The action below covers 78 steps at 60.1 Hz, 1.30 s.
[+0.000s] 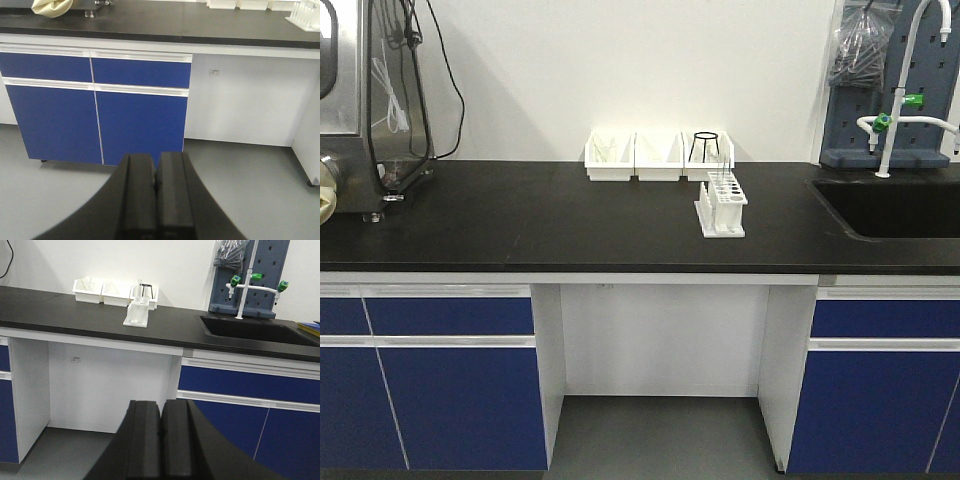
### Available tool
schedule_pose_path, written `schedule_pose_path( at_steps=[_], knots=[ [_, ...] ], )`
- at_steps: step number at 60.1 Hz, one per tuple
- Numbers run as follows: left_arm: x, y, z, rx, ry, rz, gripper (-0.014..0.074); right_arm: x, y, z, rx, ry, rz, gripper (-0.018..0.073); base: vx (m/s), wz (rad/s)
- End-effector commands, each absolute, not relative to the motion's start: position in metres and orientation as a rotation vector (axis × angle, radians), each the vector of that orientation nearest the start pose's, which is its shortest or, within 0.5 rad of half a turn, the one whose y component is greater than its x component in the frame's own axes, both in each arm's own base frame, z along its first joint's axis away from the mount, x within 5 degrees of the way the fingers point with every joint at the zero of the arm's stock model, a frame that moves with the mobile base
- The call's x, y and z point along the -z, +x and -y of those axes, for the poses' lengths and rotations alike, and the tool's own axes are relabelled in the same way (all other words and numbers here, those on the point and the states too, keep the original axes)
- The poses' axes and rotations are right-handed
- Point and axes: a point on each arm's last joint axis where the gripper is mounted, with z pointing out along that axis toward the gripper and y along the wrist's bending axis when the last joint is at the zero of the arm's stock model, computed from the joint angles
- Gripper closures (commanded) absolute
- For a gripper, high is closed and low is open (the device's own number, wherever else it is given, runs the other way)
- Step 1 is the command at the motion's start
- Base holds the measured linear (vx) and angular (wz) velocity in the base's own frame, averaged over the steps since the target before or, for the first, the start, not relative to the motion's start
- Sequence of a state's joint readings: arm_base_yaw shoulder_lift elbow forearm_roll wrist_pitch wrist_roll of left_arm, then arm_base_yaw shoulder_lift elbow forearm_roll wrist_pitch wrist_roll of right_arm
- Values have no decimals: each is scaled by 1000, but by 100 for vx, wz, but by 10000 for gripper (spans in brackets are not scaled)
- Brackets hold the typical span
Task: Flip and reinsert test tube from rack
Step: 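Drive the base forward toward the white test-tube rack on the bench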
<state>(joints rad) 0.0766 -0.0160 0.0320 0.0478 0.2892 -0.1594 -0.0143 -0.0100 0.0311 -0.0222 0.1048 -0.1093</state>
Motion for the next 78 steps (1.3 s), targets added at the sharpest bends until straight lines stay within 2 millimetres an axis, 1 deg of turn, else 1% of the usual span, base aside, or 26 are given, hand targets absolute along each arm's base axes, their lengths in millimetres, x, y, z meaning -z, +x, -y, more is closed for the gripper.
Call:
schedule_pose_path(
  at_steps=[1,48,78],
  knots=[
    [-186,55,-5,28,-164,-1683,603,-202,56,1,125,-86,-1508,571,0,0],
    [-186,55,-5,28,-164,-1683,603,-202,56,1,125,-86,-1508,571,1,-1],
    [-186,55,-5,28,-164,-1683,603,-202,56,1,125,-86,-1508,571,9,-1]
  ],
)
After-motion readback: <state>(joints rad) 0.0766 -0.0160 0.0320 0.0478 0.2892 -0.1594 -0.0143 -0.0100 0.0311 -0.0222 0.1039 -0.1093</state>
